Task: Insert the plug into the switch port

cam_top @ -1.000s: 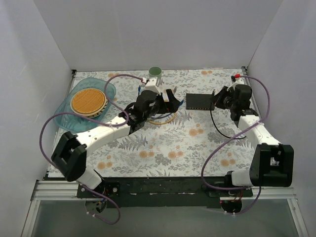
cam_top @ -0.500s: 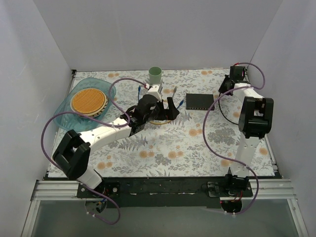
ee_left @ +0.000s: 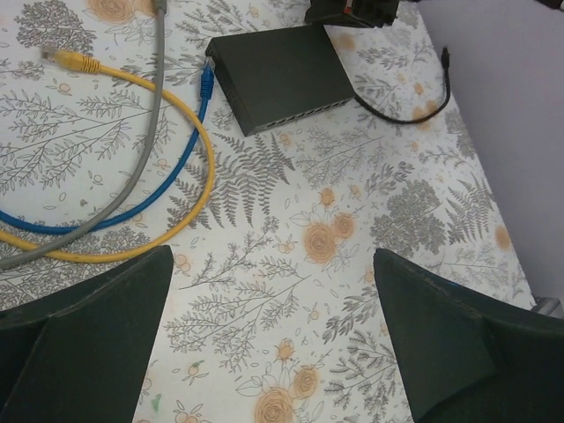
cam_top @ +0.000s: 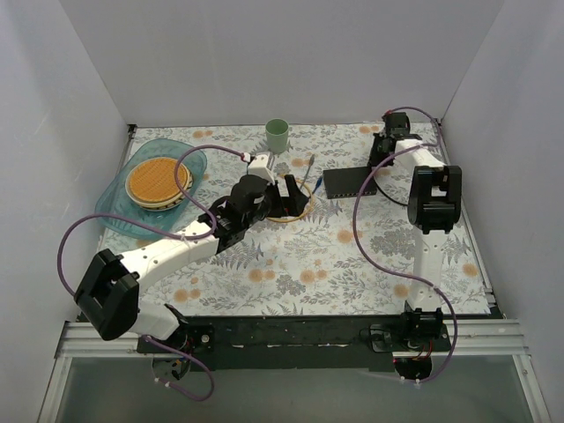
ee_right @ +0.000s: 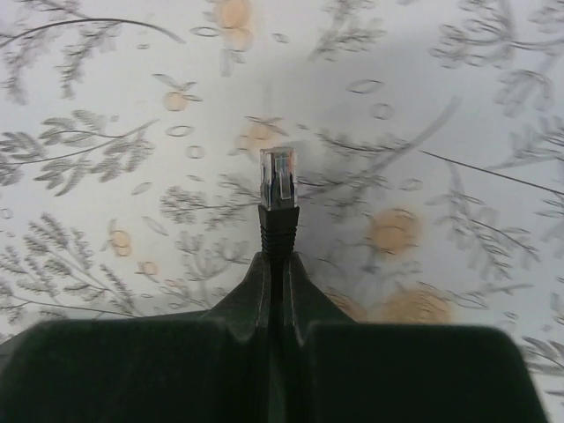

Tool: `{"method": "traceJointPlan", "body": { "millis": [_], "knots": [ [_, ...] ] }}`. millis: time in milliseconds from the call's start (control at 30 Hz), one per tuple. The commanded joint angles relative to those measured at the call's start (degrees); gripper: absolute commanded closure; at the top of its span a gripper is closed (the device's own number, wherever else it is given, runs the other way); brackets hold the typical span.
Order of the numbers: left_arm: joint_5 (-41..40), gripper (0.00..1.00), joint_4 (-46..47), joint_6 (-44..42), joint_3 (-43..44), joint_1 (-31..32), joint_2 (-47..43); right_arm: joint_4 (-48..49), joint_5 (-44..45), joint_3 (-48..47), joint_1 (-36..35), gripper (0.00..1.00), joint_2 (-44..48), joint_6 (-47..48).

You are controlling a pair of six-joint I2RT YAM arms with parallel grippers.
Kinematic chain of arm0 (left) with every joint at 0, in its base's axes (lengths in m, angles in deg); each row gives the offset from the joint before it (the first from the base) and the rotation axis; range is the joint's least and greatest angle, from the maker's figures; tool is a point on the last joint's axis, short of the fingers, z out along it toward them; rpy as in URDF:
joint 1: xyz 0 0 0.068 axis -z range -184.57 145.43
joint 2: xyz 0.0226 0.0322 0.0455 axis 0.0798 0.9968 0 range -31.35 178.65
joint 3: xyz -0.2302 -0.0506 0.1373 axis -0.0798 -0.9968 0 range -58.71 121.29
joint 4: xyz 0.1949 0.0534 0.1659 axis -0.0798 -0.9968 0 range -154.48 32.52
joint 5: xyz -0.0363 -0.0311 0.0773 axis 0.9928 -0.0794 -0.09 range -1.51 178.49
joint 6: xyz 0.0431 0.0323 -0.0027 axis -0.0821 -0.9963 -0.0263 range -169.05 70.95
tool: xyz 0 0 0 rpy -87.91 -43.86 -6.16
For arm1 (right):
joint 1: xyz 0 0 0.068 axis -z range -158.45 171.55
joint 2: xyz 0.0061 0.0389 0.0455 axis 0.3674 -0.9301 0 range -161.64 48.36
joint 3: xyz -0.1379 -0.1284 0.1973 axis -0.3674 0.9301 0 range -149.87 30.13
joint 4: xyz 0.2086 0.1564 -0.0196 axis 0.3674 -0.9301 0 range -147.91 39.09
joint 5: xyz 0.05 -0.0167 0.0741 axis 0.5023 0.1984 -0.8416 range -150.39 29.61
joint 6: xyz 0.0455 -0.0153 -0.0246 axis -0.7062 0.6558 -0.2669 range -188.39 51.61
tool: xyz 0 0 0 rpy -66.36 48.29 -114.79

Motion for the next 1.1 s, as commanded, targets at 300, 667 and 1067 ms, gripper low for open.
{"method": "traceJointPlan", "body": {
  "millis": [300, 667, 1067],
  "knots": [
    [4.75, 0.02, 4.06, -6.77, 10.33, -5.55, 17.53, -0.31, 0.11, 3.22, -9.58, 0.99, 6.09, 5.79],
    [15.56, 0.05, 4.96, -13.89, 34.55, -9.86, 40.62, 8.05, 4.71, 29.17, -6.5, 0.99, 30.73, -3.01],
    [23.74, 0.04, -3.76, -14.07, 50.07, -9.86, 55.95, 14.2, -9.53, 52.28, -7.73, 0.99, 42.51, -6.97]
  ]
}}
